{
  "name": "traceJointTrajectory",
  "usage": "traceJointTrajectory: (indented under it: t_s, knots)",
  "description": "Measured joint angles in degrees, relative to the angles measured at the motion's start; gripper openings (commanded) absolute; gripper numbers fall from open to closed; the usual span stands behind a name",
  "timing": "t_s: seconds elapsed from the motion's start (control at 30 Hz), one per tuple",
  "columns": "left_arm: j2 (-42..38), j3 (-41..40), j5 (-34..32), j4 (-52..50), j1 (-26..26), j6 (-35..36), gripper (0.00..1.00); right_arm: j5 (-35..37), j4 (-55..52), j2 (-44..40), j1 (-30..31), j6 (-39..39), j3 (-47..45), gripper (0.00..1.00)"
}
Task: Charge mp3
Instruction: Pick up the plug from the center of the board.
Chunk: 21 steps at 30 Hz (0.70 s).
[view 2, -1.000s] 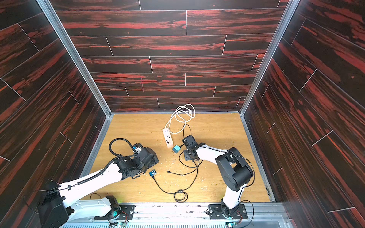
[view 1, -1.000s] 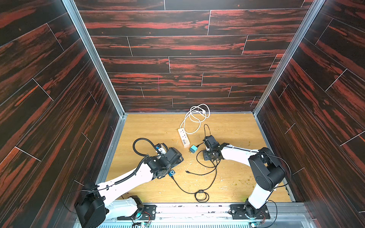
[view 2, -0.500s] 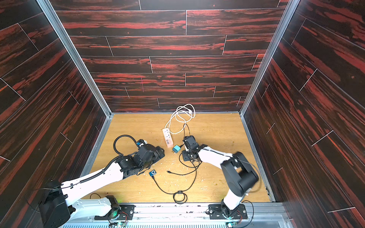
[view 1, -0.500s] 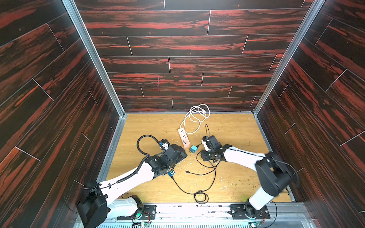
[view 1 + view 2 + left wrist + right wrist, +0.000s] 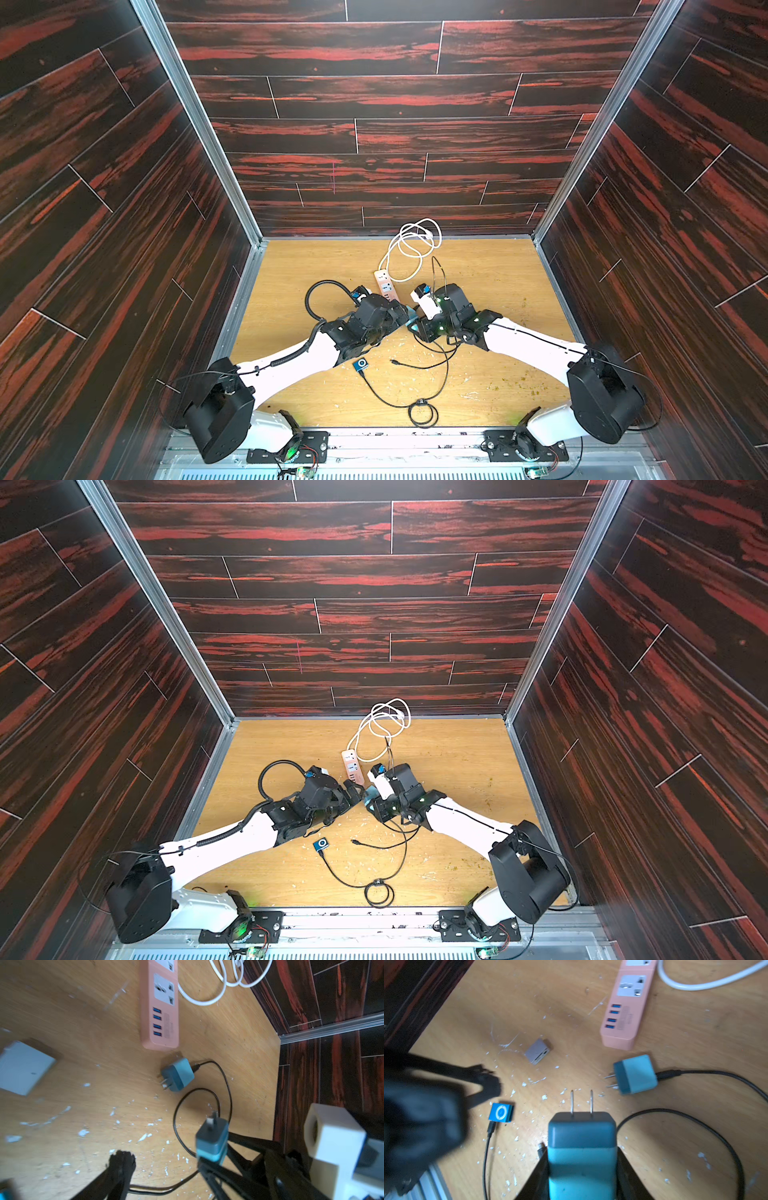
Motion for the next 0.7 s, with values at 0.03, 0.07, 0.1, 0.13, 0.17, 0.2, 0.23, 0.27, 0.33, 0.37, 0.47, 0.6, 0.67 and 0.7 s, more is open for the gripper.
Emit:
traceJointTrajectory:
  t_s: [0.03, 0.07, 0.1, 0.13, 0.17, 0.2, 0.23, 0.27, 0.33, 0.37, 0.47, 0.6, 0.67, 0.7]
  knots:
    - [0.26, 0.00, 0.72, 0.76, 0.04, -0.39, 0.99, -0.17, 0.07, 0.00, 0.37, -0.24, 0.00, 0.00]
    - [0.46, 0.00, 1.20, 1.29, 0.04, -0.57, 0.97, -0.31, 0.07, 0.00, 0.66, -0.44, 0.00, 0.00]
    - [0.72, 0.00, 1.81, 1.92, 0.04, -0.90, 0.94, -0.48, 0.11, 0.00, 0.92, -0.63, 0.00, 0.00]
    - [1.03, -0.02, 2.45, 2.58, 0.07, -1.20, 0.91, -0.76, 0.31, 0.00, 1.11, -0.81, 0.00, 0.00]
    - [1.29, -0.09, 2.93, 3.23, 0.09, -1.57, 0.90, -0.90, 0.44, 0.00, 1.22, -0.92, 0.00, 0.00]
    - [1.49, -0.24, 3.61, 3.93, 0.09, -1.79, 0.89, -0.98, 0.61, 0.00, 1.25, -1.05, -0.02, 0.00]
    - [1.64, -0.46, 4.17, 4.48, 0.09, -1.97, 0.88, -1.05, 0.76, -0.04, 1.25, -1.07, -0.07, 0.00]
    - [1.75, -0.59, 4.70, 4.85, 0.09, -2.05, 0.88, -1.09, 0.81, -0.11, 1.25, -1.09, -0.09, 0.00]
    - [2.10, -0.66, 5.75, 5.27, 0.09, -2.12, 0.87, -1.16, 1.05, -0.52, 1.25, -1.09, -0.31, 0.00]
    - [2.29, -0.66, 6.23, 5.46, 0.09, -2.10, 0.86, -1.31, 1.27, -0.83, 1.25, -1.07, -0.55, 0.00]
    - [2.60, -1.29, 7.34, 6.34, 0.09, -2.40, 0.80, -1.70, 1.64, -2.73, 1.25, -1.05, -1.70, 0.00]
    - [2.71, -3.65, 8.07, 8.20, 0.09, -3.48, 0.73, -2.75, 1.75, -5.03, 1.25, -1.01, -2.12, 0.00]
    - [2.86, -4.31, 8.44, 9.22, 0.17, -3.85, 0.70, -3.41, 1.60, -5.55, 1.25, -0.87, -2.25, 0.00]
    - [2.86, -4.33, 8.52, 9.40, 0.20, -4.04, 0.67, -3.85, 1.68, -5.55, 1.25, -0.83, -2.34, 0.00]
